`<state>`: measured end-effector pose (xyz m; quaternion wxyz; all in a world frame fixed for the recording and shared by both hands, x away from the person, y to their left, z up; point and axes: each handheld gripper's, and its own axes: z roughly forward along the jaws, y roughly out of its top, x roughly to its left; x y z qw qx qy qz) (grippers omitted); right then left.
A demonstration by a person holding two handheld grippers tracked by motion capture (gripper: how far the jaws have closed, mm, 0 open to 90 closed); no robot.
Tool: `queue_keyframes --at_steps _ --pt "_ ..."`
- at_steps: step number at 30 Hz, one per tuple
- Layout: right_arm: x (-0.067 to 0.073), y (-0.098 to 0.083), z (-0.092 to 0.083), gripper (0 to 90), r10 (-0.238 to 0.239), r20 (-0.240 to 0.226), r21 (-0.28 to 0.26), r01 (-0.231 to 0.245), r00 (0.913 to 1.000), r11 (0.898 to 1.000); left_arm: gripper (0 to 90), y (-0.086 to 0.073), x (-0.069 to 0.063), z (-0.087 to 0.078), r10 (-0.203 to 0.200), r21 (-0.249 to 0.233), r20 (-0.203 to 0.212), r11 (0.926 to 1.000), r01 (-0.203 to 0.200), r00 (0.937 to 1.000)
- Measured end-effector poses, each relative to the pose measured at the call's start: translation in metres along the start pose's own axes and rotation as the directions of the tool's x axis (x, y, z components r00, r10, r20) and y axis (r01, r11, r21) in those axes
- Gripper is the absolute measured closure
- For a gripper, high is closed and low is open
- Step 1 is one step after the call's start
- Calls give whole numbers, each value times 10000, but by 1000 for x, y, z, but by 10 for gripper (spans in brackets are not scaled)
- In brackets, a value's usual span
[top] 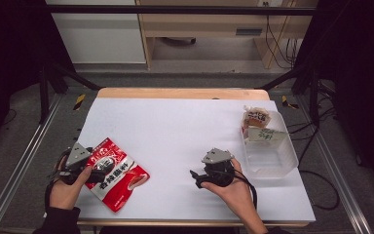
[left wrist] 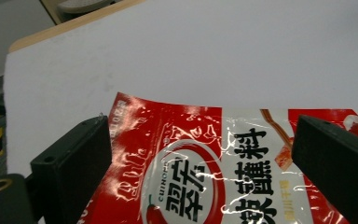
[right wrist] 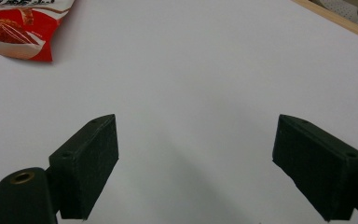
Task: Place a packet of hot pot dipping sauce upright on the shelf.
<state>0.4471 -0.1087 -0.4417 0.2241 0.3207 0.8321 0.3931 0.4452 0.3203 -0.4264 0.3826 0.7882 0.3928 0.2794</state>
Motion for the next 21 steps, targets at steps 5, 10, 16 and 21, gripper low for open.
queue_keyframes --at_steps 5,10,16,21 --pt "5 -4 0 149 -148 22 51 148 9999 9999 56 -12 8 -14 -175 142 -708 9997 186 9973" --pt "4 -6 2 145 -188 149 85 186 9997 9998 57 -24 22 -21 -601 216 -1096 9978 629 9922" --pt "3 -8 3 144 -219 219 214 214 9995 9995 59 -31 29 -25 -576 403 -1300 9972 633 9898" --pt "2 -10 5 144 -309 300 350 299 9991 9989 62 -43 38 -29 -746 590 -1092 9949 814 9912"
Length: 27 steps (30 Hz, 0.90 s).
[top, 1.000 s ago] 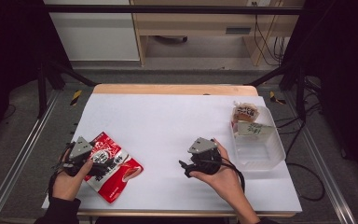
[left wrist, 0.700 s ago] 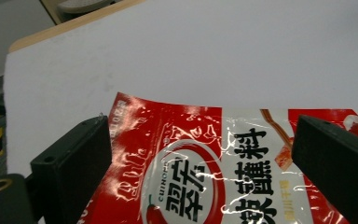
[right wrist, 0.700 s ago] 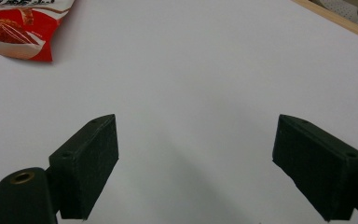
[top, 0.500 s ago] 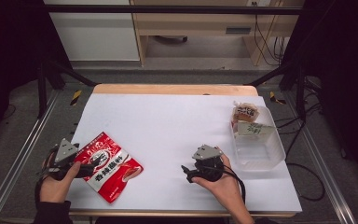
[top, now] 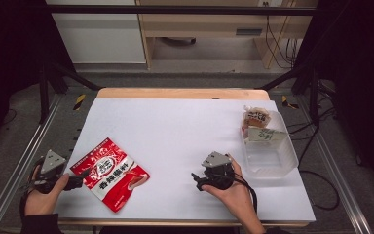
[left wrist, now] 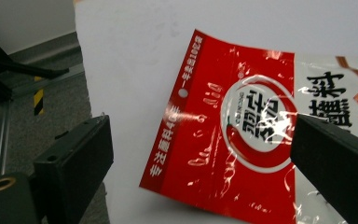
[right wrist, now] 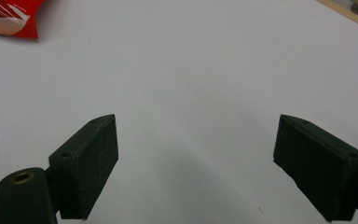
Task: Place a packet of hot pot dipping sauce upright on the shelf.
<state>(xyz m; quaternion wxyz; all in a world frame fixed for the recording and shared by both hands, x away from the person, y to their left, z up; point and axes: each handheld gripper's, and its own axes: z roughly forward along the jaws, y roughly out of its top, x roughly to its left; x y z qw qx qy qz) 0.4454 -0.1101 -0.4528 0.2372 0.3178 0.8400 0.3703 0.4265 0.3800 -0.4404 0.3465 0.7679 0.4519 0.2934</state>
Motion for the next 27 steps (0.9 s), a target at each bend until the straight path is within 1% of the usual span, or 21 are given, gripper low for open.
queue_keyframes --at_steps 1,4,5,7,8,9,10,16,21,23,25,27 --pt "0 0 0 143 -27 -3 68 27 10000 10000 66 -2 2 0 -21 54 52 10000 20 10000" --pt "1 0 2 142 -59 -14 133 60 10000 9999 68 -3 6 2 -51 100 -56 9999 52 10000" --pt "1 -1 2 142 -65 -21 156 66 10000 9999 71 -4 6 3 -101 125 87 9999 100 9999" --pt "2 -1 3 142 -135 -17 214 136 9999 9997 72 -5 6 7 -37 310 199 9995 30 9998" --pt "3 -1 4 142 -161 -24 249 162 9999 9996 72 -5 6 8 -11 427 210 9991 2 9998" --pt "3 -1 5 142 -181 -20 279 182 9998 9994 75 -5 6 9 22 444 203 9990 -31 9998" --pt "3 -1 5 141 -197 -26 303 197 9998 9993 78 -5 7 11 -32 514 304 9987 16 9995" --pt "3 -2 6 142 -253 4 416 252 9997 9988 92 -9 10 22 -31 1021 381 9948 -8 9993" --pt "3 -3 7 142 -261 -4 473 261 9997 9985 99 -10 11 25 -33 1210 399 9926 -15 9992" --pt "4 -2 7 143 -302 1 507 301 9995 9983 116 -10 11 25 -68 1290 405 9916 15 9992" --pt "4 -2 7 143 -441 9 562 440 9990 9974 133 -10 11 25 -104 1294 482 9916 41 9988" --pt "5 -2 8 143 -474 48 592 470 9989 9971 157 -9 10 25 -173 1272 554 9918 102 9983"
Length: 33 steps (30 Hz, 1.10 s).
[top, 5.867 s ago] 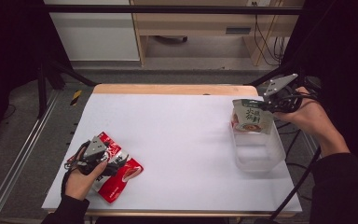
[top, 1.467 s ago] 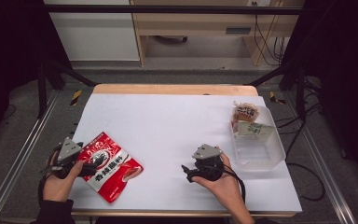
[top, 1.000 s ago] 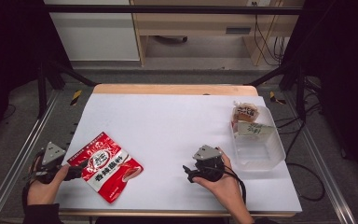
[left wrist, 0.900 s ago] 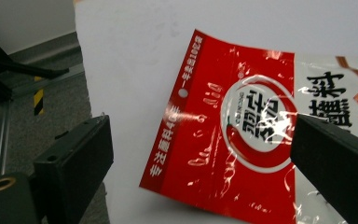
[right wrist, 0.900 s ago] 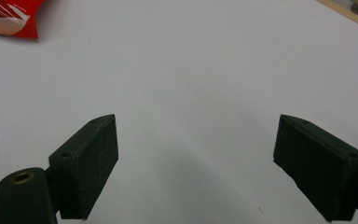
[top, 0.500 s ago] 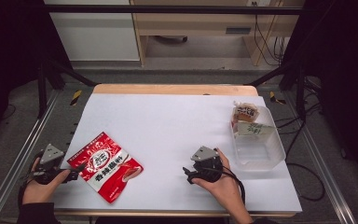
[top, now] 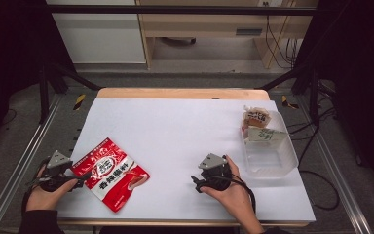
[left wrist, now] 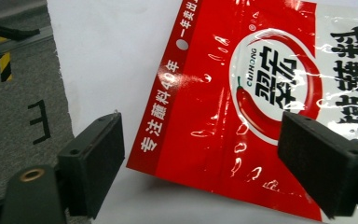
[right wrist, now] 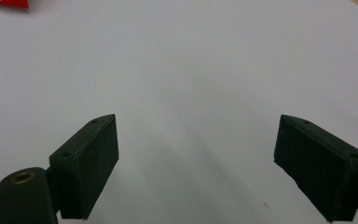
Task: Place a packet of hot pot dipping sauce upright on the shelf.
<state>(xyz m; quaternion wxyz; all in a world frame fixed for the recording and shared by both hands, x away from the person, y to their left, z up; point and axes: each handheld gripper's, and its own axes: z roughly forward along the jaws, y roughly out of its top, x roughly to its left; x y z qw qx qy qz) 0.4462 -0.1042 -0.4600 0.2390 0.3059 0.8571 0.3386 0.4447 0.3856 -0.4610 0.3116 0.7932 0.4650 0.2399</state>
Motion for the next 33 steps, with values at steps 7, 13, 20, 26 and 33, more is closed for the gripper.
queue_keyframes --at_steps 7,13,20,26,33 --pt "0 0 0 143 -111 12 44 111 9999 9999 217 1 -5 -5 -89 -144 172 9999 91 9998" --pt "1 1 -1 144 -256 38 64 256 9997 9997 233 6 -16 -13 -293 -363 337 9989 305 9990" --pt "3 0 0 144 -477 64 152 476 9988 9988 248 7 -19 -8 -230 -53 533 9997 233 9983" --pt "5 0 1 144 -678 128 311 674 9976 9972 370 2 -7 -3 -672 324 534 9973 655 9963" --pt "7 0 3 144 -799 176 428 791 9966 9959 596 2 -3 -2 -503 550 359 9973 483 9981"
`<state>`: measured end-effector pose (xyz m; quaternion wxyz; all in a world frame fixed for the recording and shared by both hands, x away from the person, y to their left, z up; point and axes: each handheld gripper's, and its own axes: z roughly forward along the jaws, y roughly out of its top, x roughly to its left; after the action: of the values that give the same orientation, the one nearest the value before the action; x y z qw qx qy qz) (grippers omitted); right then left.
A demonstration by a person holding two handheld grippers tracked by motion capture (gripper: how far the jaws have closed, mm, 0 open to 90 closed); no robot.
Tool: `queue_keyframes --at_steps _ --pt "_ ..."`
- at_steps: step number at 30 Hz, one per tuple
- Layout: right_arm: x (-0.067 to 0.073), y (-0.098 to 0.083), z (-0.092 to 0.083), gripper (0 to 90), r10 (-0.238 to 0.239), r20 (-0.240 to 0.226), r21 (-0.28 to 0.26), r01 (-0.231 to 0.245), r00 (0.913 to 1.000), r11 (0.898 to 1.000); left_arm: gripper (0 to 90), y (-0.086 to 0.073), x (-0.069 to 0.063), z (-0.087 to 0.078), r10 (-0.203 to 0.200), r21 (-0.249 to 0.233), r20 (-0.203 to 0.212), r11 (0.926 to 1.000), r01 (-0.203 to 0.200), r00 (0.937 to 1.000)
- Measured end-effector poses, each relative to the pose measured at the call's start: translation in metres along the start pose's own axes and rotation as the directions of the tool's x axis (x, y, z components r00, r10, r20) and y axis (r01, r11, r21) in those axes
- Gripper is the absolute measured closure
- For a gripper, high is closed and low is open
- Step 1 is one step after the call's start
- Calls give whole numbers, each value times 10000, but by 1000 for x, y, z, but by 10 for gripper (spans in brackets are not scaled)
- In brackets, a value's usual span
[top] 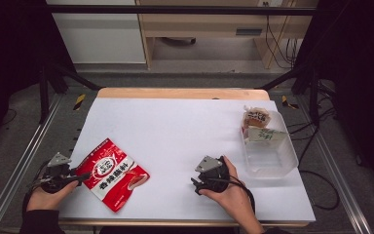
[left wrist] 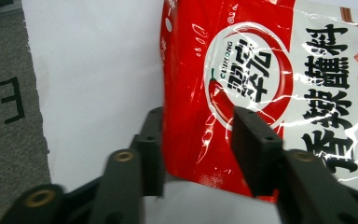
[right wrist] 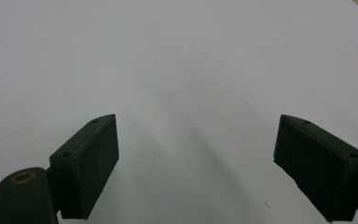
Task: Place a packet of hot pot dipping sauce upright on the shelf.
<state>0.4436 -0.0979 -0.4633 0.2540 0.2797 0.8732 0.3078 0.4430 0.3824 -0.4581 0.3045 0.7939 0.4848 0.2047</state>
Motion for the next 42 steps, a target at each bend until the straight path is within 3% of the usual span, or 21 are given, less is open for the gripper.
queue_keyframes --at_steps 4,6,8,14,19,25,31,37,42 --pt "0 0 0 144 -15 -8 -50 15 10000 10000 760 1 8 -2 16 -109 -105 9999 -17 9999" --pt "1 0 0 144 -18 -5 -23 18 10000 10000 839 2 9 -5 -172 -200 -69 9997 171 9998" --pt "1 0 0 144 -68 1 -24 68 10000 10000 881 4 6 -6 72 -269 -113 9996 -75 9999" --pt "1 0 2 141 -61 -17 73 61 10000 10000 900 15 -3 -11 285 -878 76 9958 -277 9996" --pt "2 1 2 141 -172 -9 158 172 9999 9997 900 24 -14 -13 938 -1048 163 9903 -916 9955" --pt "3 1 3 137 -178 -38 170 178 9998 9997 900 34 -27 -18 1309 -1463 432 9815 -1234 9905" --pt "3 1 2 127 -294 -46 165 294 9996 9994 900 54 -48 -16 2090 -1641 500 9663 -1983 9766" --pt "4 2 1 117 -235 -210 118 238 9995 9996 900 78 -58 -16 2542 -1942 622 9516 -2381 9652" --pt "4 7 -2 109 213 -547 -117 -220 9983 9997 900 105 -68 -14 3078 -2117 873 9351 -2842 9474"
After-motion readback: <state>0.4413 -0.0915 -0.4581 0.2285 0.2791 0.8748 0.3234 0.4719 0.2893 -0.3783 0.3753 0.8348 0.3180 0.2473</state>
